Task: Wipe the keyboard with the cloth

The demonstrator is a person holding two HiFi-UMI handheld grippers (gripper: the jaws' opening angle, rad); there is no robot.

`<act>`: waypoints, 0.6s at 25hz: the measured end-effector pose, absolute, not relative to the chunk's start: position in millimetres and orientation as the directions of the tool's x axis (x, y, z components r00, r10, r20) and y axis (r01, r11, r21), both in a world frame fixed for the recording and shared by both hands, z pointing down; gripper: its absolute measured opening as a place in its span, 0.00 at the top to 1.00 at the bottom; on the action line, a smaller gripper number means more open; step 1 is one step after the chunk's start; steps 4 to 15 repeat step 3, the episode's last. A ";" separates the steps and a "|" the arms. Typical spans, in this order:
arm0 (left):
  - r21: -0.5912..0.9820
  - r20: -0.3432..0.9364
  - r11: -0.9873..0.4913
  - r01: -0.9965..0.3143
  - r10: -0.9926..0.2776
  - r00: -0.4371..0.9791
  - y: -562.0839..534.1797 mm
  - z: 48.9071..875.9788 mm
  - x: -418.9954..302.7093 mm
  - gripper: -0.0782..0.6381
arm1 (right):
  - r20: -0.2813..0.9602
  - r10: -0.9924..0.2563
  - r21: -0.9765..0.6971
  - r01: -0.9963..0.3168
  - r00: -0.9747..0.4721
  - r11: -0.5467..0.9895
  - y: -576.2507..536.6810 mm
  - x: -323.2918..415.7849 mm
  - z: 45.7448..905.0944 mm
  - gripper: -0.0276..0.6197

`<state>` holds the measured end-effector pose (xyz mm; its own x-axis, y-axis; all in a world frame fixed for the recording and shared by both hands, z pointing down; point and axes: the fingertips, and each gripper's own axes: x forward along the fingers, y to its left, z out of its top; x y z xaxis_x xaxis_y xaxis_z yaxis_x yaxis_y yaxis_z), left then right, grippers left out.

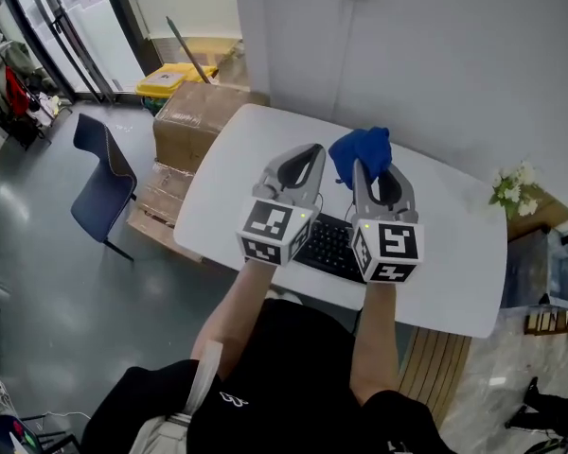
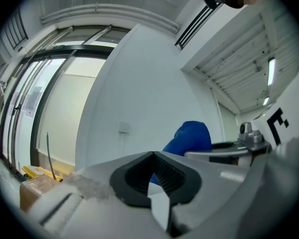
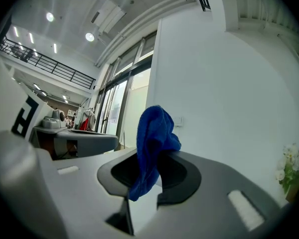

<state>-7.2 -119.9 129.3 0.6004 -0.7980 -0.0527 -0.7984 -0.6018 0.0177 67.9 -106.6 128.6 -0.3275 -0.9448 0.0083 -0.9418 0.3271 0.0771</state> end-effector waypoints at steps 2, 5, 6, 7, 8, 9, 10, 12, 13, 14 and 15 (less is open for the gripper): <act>0.020 -0.054 -0.608 -0.793 -0.793 0.607 -119.9 129.2 -3.3 0.90 | 0.011 -0.946 0.081 -0.942 -0.325 0.325 -106.7 70.7 128.0 0.82; 0.021 -0.055 -0.611 -0.791 -0.791 0.609 -119.9 128.8 -1.6 0.90 | 0.011 -0.946 0.083 -0.942 -0.324 0.324 -106.7 71.8 127.6 0.82; 0.021 -0.055 -0.611 -0.791 -0.791 0.609 -119.9 128.8 -1.6 0.90 | 0.011 -0.946 0.083 -0.942 -0.324 0.324 -106.7 71.8 127.6 0.82; 0.021 -0.055 -0.611 -0.791 -0.791 0.609 -119.9 128.8 -1.6 0.90 | 0.011 -0.946 0.083 -0.942 -0.324 0.324 -106.7 71.8 127.6 0.82; 0.021 -0.055 -0.611 -0.791 -0.791 0.609 -119.9 128.8 -1.6 0.90 | 0.011 -0.946 0.083 -0.942 -0.324 0.324 -106.7 71.8 127.6 0.82; 0.021 -0.055 -0.611 -0.791 -0.791 0.609 -119.9 128.8 -1.6 0.90 | 0.011 -0.946 0.083 -0.942 -0.324 0.324 -106.7 71.8 127.6 0.82; 0.021 -0.055 -0.611 -0.791 -0.791 0.609 -119.9 128.8 -1.6 0.90 | 0.011 -0.946 0.083 -0.942 -0.324 0.324 -106.7 71.8 127.6 0.82; 0.021 -0.055 -0.611 -0.791 -0.791 0.609 -119.9 128.8 -1.6 0.90 | 0.011 -0.946 0.083 -0.942 -0.324 0.324 -106.7 71.8 127.6 0.82; 0.021 -0.055 -0.611 -0.791 -0.791 0.609 -119.9 128.8 -1.6 0.90 | 0.011 -0.946 0.083 -0.942 -0.324 0.324 -106.7 71.8 127.6 0.82; 0.021 -0.055 -0.611 -0.791 -0.791 0.609 -119.9 128.8 -1.6 0.90 | 0.011 -0.946 0.083 -0.942 -0.324 0.324 -106.7 71.8 127.6 0.82; 0.021 -0.055 -0.611 -0.791 -0.791 0.609 -119.9 128.8 -1.6 0.90 | 0.011 -0.946 0.083 -0.942 -0.324 0.324 -106.7 71.8 127.6 0.82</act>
